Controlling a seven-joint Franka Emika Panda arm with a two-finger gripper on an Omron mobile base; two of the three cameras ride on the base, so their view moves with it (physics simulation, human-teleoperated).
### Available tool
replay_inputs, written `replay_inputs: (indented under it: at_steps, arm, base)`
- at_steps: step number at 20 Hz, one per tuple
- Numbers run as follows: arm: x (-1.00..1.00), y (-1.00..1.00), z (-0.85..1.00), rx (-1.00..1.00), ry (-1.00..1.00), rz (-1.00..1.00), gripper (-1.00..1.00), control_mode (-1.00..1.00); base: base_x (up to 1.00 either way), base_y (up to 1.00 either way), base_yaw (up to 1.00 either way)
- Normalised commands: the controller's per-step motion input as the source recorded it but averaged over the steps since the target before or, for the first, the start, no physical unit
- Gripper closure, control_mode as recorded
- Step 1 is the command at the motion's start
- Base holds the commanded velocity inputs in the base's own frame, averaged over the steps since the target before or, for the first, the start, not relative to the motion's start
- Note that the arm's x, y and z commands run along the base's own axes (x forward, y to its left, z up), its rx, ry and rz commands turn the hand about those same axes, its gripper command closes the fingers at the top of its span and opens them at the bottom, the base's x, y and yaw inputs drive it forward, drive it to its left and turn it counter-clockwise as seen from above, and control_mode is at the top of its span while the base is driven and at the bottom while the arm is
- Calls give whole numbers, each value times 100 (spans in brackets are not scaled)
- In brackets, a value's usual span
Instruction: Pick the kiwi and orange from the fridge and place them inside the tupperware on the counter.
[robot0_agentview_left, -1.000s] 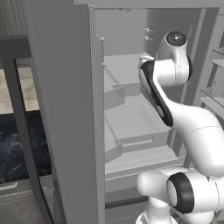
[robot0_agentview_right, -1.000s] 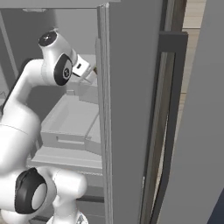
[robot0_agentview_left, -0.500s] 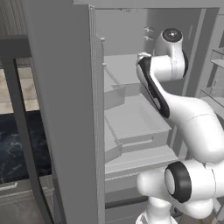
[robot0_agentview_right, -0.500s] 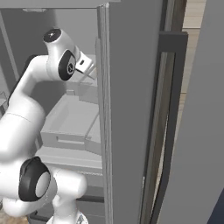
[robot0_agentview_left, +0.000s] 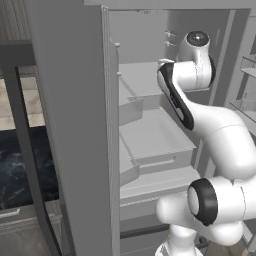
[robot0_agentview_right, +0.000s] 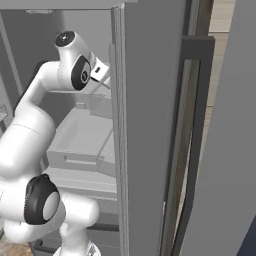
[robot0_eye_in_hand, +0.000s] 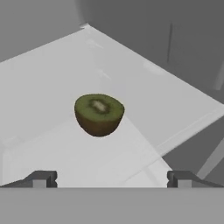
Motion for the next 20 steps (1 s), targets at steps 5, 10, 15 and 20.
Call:
replay_inputs:
  at_steps: [5, 10, 15, 20]
  arm:
    - [2, -17, 0, 0, 0, 0, -100, -100]
    - [15, -9, 0, 0, 0, 0, -100, -100]
    - [30, 0, 0, 0, 0, 0, -100, -100]
    - [29, 0, 0, 0, 2, 0, -100, -100]
  base:
    - [0, 0, 0]
    - [0, 0, 0]
    - [0, 0, 0]
    - [0, 0, 0]
